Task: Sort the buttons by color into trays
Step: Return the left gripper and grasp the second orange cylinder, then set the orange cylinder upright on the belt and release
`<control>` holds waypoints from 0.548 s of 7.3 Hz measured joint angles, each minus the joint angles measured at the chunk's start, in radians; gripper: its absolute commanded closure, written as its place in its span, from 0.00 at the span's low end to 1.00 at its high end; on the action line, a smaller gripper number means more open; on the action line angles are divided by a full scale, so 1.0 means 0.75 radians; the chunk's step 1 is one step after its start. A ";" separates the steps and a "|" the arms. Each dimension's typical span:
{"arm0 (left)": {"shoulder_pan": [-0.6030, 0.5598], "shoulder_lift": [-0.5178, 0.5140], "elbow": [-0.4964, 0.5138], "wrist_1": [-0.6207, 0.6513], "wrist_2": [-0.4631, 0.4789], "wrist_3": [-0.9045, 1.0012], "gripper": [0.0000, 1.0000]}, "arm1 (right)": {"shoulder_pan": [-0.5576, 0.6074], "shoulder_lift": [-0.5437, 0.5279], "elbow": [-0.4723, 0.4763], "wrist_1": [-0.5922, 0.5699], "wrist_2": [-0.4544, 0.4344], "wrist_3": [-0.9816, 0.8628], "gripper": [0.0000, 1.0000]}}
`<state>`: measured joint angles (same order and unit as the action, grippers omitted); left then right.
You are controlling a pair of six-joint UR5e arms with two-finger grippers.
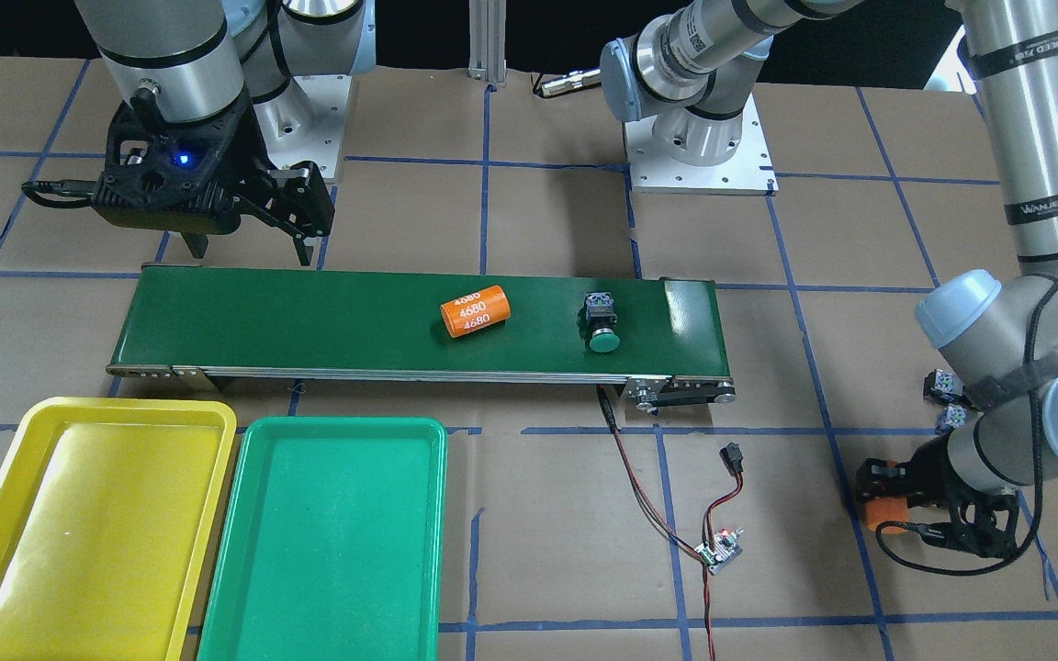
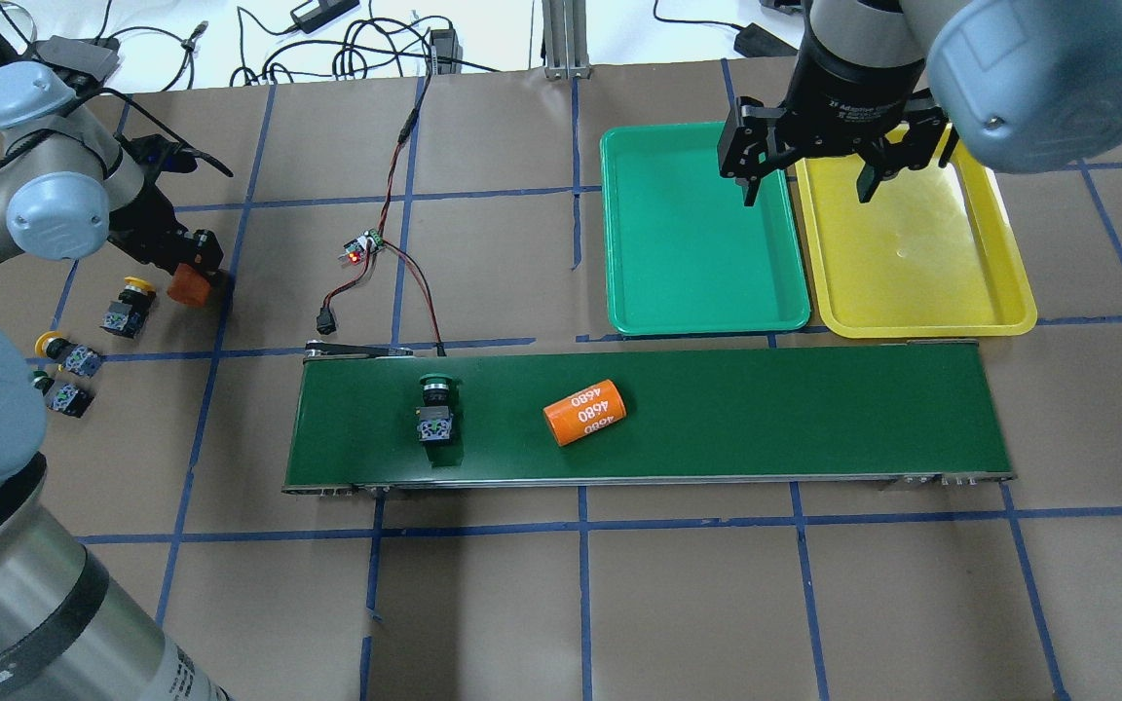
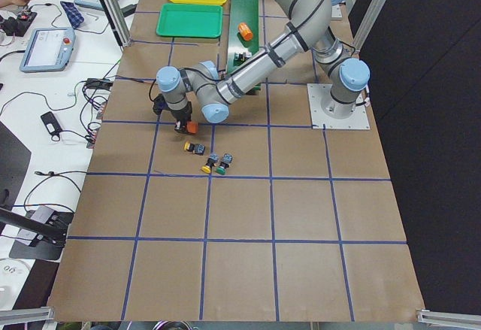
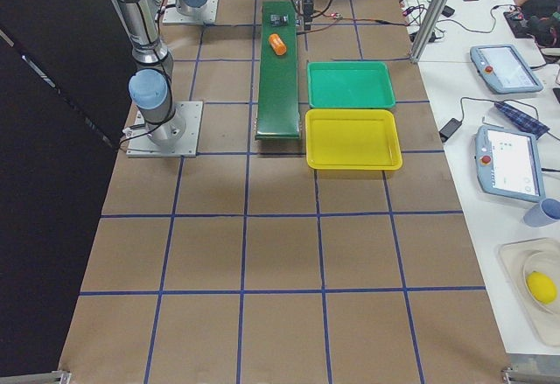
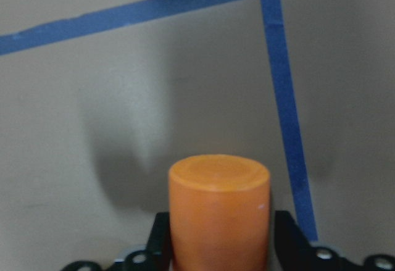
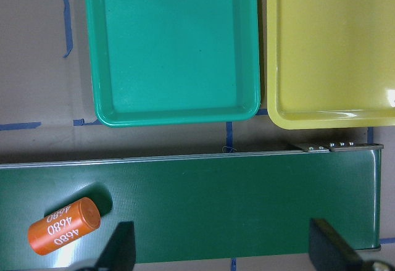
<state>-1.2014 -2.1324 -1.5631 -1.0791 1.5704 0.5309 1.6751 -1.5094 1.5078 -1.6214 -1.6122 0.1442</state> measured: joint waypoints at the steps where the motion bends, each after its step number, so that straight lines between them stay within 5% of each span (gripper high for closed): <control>1: -0.085 0.110 -0.051 -0.074 -0.005 -0.147 1.00 | 0.000 0.000 0.000 0.000 0.000 0.000 0.00; 4: -0.335 0.453 -0.303 -0.185 -0.023 -0.538 1.00 | 0.000 0.000 0.000 0.000 0.000 0.000 0.00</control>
<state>-1.4527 -1.7929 -1.7904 -1.2181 1.5534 0.1274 1.6751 -1.5095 1.5079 -1.6214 -1.6122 0.1442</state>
